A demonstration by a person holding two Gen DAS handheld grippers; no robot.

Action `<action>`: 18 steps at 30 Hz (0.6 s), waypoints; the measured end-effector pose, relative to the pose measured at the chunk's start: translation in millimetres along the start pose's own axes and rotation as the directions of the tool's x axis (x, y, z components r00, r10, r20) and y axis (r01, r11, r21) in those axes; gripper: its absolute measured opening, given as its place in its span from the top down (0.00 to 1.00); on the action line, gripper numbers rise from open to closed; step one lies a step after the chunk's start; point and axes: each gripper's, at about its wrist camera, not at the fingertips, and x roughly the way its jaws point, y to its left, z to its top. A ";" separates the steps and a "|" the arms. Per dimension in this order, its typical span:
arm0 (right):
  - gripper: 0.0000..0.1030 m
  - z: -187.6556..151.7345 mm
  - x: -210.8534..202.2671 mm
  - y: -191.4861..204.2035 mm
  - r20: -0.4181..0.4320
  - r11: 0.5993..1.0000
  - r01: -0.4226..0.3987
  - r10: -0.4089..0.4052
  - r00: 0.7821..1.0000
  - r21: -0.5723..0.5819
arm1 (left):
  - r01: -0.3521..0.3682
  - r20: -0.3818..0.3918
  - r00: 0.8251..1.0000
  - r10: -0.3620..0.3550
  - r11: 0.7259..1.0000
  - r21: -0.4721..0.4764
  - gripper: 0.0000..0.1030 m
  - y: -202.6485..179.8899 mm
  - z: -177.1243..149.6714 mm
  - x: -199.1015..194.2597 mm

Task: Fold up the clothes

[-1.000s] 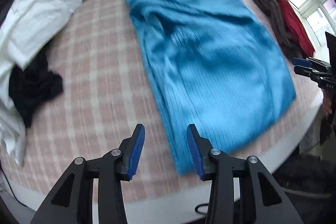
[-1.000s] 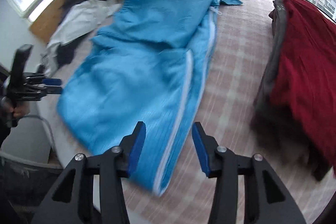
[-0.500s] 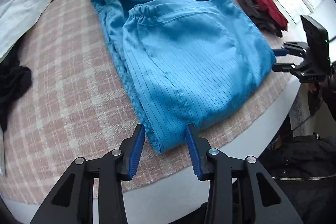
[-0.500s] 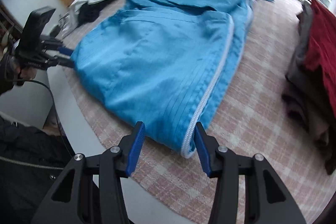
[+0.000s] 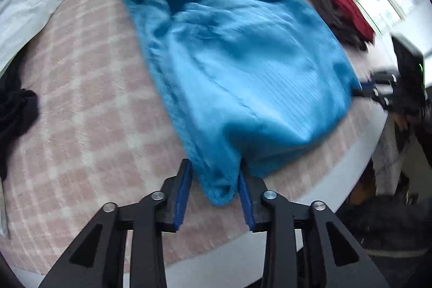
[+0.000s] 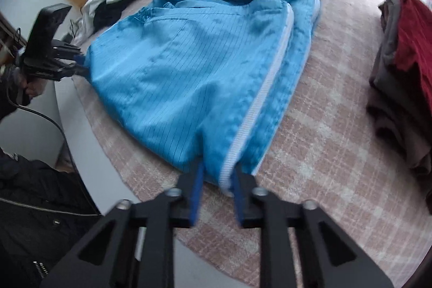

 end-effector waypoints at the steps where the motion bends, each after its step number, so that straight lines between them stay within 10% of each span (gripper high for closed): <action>1: 0.85 -1.1 0.9 1.6 -0.005 1.000 0.003 -0.003 1.000 0.002 | 0.008 0.007 1.000 -0.007 1.000 -0.008 0.68 3.0 4.5 -3.0; 9: 0.77 2.7 -3.5 11.3 -0.016 0.997 0.064 -0.064 0.998 -0.039 | 0.018 0.003 1.000 -0.018 0.994 0.104 0.55 -8.7 -26.3 -8.7; 13: 0.76 3.1 2.4 10.0 -0.027 0.997 0.063 -0.065 0.998 -0.052 | 0.025 -0.003 1.000 -0.025 0.992 0.128 0.99 -13.8 -35.3 -9.1; 18: 0.92 15.3 -10.3 -10.0 -0.005 0.997 -0.054 0.055 0.998 0.059 | 0.112 0.036 0.993 -0.114 0.992 0.065 0.99 -3.0 -18.6 -29.5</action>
